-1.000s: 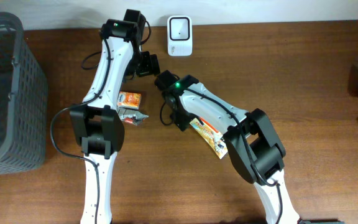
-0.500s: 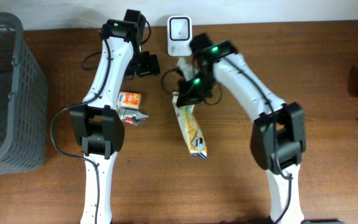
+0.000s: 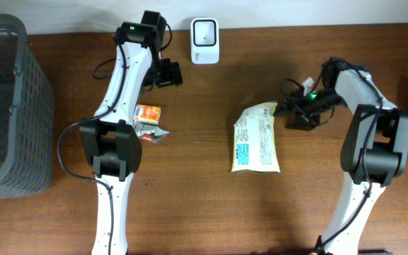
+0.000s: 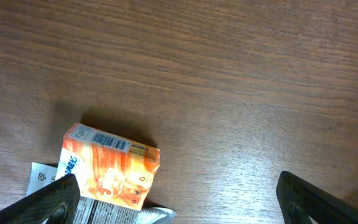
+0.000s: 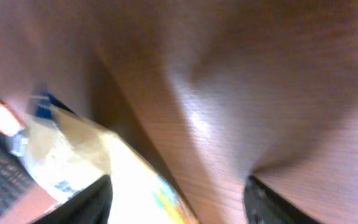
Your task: Scan the item barcode
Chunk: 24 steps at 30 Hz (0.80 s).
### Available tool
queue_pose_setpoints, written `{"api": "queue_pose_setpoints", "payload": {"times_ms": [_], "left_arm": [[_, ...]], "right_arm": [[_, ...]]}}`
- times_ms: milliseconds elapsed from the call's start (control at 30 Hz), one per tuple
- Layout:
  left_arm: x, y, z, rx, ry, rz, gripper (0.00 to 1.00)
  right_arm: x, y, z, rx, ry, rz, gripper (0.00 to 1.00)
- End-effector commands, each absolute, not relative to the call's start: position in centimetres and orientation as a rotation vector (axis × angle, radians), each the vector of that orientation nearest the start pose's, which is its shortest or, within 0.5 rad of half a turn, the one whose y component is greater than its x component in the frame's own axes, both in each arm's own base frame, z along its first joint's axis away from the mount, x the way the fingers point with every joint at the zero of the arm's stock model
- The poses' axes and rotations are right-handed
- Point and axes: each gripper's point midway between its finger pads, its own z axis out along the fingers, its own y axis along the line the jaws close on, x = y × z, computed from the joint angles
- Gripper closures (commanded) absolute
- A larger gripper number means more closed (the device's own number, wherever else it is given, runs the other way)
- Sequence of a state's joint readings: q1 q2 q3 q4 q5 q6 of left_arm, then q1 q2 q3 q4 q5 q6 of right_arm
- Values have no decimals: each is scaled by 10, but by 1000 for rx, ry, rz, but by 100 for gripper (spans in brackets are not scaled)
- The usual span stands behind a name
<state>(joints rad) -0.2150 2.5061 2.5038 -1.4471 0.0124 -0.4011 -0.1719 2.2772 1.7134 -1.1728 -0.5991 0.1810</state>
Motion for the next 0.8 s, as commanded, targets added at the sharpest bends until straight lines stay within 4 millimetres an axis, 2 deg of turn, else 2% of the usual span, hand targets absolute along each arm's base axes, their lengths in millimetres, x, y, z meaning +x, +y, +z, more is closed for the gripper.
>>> {"api": "queue_pose_setpoints", "payload": {"times_ms": [0, 67, 100, 133, 167, 200, 233, 267, 300, 333, 400, 433, 467, 533, 600, 633, 700, 733, 767], "left_arm": [[496, -111, 92, -283, 3003, -91, 1], [496, -111, 92, -283, 3003, -91, 1], [496, -111, 92, -283, 3002, -91, 1], [496, -112, 92, -283, 3003, -95, 0], [496, -112, 92, -283, 3004, -96, 9], [496, -112, 92, -283, 3004, -96, 30], [495, -112, 92, -283, 3005, -96, 44], [495, -112, 92, -283, 3008, -94, 56], [493, -112, 92, -282, 3013, -93, 67], [493, -112, 92, -282, 3013, -92, 73], [493, -112, 92, -282, 3016, -91, 74], [493, -112, 92, -282, 3016, -91, 73], [493, -112, 92, -282, 3015, -91, 73], [493, -112, 92, -282, 3016, -92, 73], [493, -115, 92, -279, 3018, -121, 76], [491, -124, 92, -275, 3029, -193, 83], [489, -130, 93, -269, 3037, -246, 85], [489, -133, 93, -261, 3038, -245, 83], [488, -135, 93, -255, 3040, -245, 82]], "right_arm": [[409, 4, 51, 481, 3140, 749, 30], [402, 18, 91, 314, 3168, 759, 31], [396, 35, 105, 161, 3195, 768, 37], [388, 57, 105, -2, 3222, 776, 43], [382, 84, 102, -183, 3234, 775, 50], [380, 105, 100, -286, 3230, 750, 64], [382, 113, 95, -294, 3244, 663, 76], [384, 110, 87, -207, 3286, 441, 86], [384, 109, 81, -140, 3303, 313, 90], [376, 120, 68, -191, 3322, 267, 90], [369, 108, 43, -37, 3350, 56, 90], [366, 108, 17, -3, 3342, 67, 89], [367, 116, 4, 11, 3323, 146, 90], [373, 139, -7, 51, 3277, 356, 90], [388, 168, -3, -3, 3187, 543, 90], [398, 192, 2, -65, 3111, 670, 90], [407, 223, 15, -219, 3010, 798, 89], [410, 228, 26, -262, 2995, 797, 89], [413, 225, 39, -263, 3006, 772, 89]]}}
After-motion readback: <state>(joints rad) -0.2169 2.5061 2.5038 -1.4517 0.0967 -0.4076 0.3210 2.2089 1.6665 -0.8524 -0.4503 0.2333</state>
